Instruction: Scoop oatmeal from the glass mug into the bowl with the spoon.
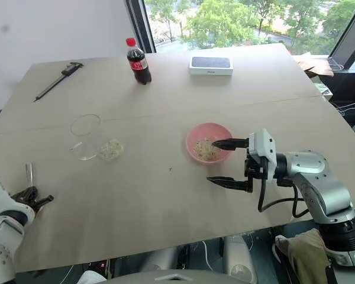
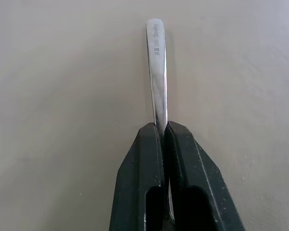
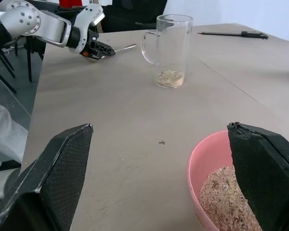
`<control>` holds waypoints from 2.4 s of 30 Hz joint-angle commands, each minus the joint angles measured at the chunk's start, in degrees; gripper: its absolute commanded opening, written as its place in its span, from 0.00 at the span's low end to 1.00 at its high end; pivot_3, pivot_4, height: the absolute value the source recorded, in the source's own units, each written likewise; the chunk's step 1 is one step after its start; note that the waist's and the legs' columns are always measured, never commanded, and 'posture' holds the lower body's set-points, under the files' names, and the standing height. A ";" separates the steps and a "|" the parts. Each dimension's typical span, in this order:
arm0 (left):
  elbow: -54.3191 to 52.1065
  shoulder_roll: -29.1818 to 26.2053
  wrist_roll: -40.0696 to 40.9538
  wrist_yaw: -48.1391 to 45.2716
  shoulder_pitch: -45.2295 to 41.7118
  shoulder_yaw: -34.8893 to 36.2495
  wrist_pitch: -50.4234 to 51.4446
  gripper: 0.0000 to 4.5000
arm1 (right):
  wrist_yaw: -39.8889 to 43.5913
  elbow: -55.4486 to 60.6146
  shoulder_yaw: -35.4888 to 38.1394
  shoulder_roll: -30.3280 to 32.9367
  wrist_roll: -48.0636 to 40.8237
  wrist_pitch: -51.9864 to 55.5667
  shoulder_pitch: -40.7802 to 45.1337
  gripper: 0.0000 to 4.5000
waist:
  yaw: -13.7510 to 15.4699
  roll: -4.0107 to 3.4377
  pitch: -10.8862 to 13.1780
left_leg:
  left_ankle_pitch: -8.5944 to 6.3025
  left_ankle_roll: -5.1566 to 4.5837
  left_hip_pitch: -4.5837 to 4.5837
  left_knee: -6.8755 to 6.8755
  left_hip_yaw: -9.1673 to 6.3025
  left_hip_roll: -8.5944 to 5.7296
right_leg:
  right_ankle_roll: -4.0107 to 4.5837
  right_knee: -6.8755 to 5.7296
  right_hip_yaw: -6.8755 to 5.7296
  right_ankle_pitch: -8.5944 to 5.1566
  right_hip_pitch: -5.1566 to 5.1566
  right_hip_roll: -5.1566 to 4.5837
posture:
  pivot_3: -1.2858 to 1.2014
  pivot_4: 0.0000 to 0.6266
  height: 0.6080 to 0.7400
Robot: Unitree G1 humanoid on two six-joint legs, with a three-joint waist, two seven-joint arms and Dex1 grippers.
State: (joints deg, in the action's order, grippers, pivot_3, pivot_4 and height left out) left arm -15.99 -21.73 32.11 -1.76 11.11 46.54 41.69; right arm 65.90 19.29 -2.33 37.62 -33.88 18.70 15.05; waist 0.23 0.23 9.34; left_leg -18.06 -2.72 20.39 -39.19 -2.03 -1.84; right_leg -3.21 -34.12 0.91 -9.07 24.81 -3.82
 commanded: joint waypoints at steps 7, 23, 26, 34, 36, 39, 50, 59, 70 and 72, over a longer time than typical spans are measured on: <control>-13.58 -1.38 5.21 -2.52 -2.58 7.42 -13.60 0.00 | 0.42 -2.57 1.01 -1.45 -1.60 0.12 4.17 1.00 | 0.72 0.58 0.08 | 0.03 0.04 0.24 -0.03 -0.17 0.02 | 0.16 0.12 -0.19 0.07 0.09 -0.04 | 0.52 0.24 1.00; -32.35 -14.92 10.95 -11.21 -11.22 -24.06 -7.74 0.00 | -23.78 -0.59 5.71 -10.28 -16.76 24.29 16.31 1.00 | 0.40 0.55 0.11 | 0.04 0.05 0.36 -0.05 -0.08 -0.05 | 0.13 0.11 -0.10 0.10 0.23 0.25 | 0.52 0.24 1.00; -32.02 -14.79 8.66 -14.06 -11.64 -31.75 -7.67 0.00 | -31.43 0.03 5.25 -11.72 -20.74 32.58 20.12 1.00 | 0.36 0.54 0.12 | 0.04 0.05 0.48 -0.04 -0.05 -0.05 | 0.13 0.04 -0.06 0.10 0.38 0.26 | 0.52 0.24 1.00; -29.20 -15.22 -0.69 -19.29 -13.51 -43.78 -10.68 0.00 | -46.79 -5.36 7.43 -19.72 -35.09 48.54 27.93 1.00 | -0.15 0.50 0.14 | 0.08 0.08 0.65 0.02 0.05 -0.03 | 0.14 -0.05 0.04 0.10 0.62 0.37 | 0.52 0.24 1.00; -28.34 -15.45 -3.49 -20.40 -14.11 -45.58 -11.82 0.00 | -50.46 -6.61 8.67 -21.47 -39.31 50.43 28.68 1.00 | -0.17 0.50 0.14 | 0.09 0.07 0.66 0.01 0.07 -0.05 | 0.13 -0.05 0.05 0.11 0.61 0.36 | 0.52 0.24 1.00; -27.07 -15.07 -6.54 -21.57 -14.62 -47.46 -13.32 0.00 | -54.22 -7.27 9.51 -23.00 -42.89 51.35 29.40 1.00 | -0.22 0.49 0.14 | 0.08 0.07 0.68 0.01 0.05 -0.05 | 0.12 -0.05 0.02 0.11 0.62 0.37 | 0.52 0.24 1.00; -27.51 -12.35 -9.53 -22.79 -16.29 -49.83 -12.41 0.00 | -59.77 -7.30 9.19 -24.36 -45.02 49.69 29.58 1.00 | -1.03 0.49 0.14 | 0.08 0.06 0.72 -0.01 0.08 -0.05 | 0.11 -0.40 0.06 0.11 0.81 0.36 | 0.52 0.24 1.00; -28.14 -10.77 -10.94 -22.41 -17.86 -51.61 -10.08 0.00 | -59.82 -6.86 7.71 -25.81 -41.72 47.57 29.45 0.81 | -1.11 0.49 0.14 | 0.08 0.03 0.64 -0.07 0.09 -0.05 | 0.11 -0.66 0.09 0.11 0.84 0.39 | 0.52 0.24 1.00; -27.89 -8.96 -13.50 -21.03 -18.35 -50.69 -10.57 0.00 | -59.00 -7.73 7.60 -25.92 -40.11 46.88 29.44 0.01 | -1.08 0.49 0.14 | 0.08 0.04 0.64 -0.08 0.09 -0.05 | 0.11 -0.64 0.10 0.11 0.84 0.39 | 0.52 0.24 1.00; -27.40 -8.85 -13.78 -21.45 -18.03 -50.33 -11.13 0.00 | -59.00 -7.89 7.68 -26.19 -39.88 46.60 29.59 0.01 | -1.09 0.49 0.14 | 0.08 0.04 0.64 -0.08 0.09 -0.05 | 0.11 -0.64 0.10 0.11 0.84 0.40 | 0.52 0.24 1.00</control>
State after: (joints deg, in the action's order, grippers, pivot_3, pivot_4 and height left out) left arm -42.49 -30.70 19.20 -23.64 -6.59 -4.92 31.61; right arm 5.72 9.96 5.12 12.17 -72.26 65.99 42.97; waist -0.86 0.72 9.48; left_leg -17.97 -2.67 21.04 -39.26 -1.94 -1.89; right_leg -3.09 -34.76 1.01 -8.96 25.65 -3.42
